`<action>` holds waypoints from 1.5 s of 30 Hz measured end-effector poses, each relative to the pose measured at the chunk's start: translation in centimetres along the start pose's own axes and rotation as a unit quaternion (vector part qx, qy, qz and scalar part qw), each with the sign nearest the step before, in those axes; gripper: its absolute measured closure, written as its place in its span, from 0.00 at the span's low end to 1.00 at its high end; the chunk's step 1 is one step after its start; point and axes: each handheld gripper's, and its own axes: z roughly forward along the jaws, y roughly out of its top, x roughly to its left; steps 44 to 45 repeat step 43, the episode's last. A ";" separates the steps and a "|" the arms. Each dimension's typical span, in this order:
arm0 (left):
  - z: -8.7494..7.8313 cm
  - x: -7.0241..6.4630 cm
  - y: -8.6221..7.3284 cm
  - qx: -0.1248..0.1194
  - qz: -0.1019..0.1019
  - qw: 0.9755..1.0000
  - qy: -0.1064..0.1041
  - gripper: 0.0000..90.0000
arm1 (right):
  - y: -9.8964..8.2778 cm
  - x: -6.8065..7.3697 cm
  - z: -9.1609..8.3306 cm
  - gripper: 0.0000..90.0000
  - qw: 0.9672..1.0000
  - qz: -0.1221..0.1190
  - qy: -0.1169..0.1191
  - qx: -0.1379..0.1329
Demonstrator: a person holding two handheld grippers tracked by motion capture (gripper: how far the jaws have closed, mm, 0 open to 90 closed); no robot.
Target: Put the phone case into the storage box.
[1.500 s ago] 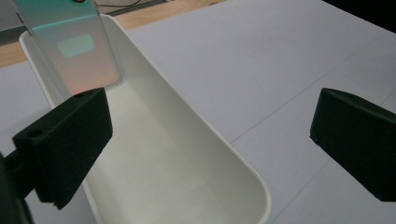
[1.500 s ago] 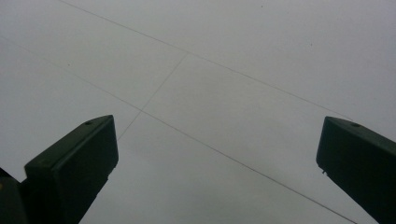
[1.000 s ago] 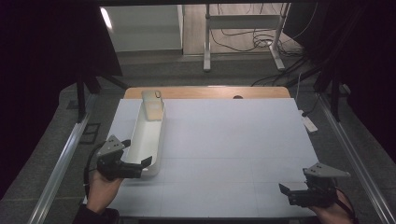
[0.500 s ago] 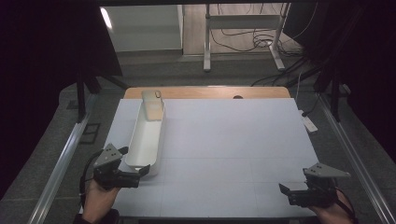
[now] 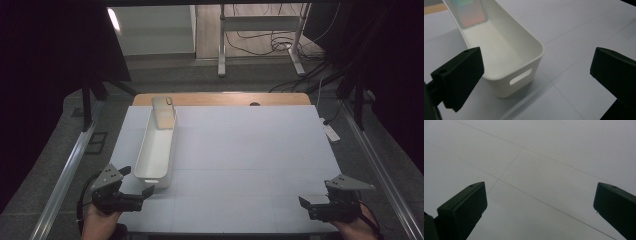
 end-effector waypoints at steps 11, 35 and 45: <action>-1.2 0.2 -1.6 0.010 -0.016 1.000 0.009 0.00 | 0.0 0.1 0.1 0.00 1.000 0.000 -0.003 0.003; -1.8 0.0 -3.2 0.052 -0.024 0.997 0.050 0.00 | 0.1 0.1 0.2 0.00 1.000 0.000 -0.004 0.009; -1.6 0.1 -3.1 0.058 -0.032 0.996 0.054 0.01 | 0.1 0.1 0.3 0.00 1.000 -0.005 -0.005 0.015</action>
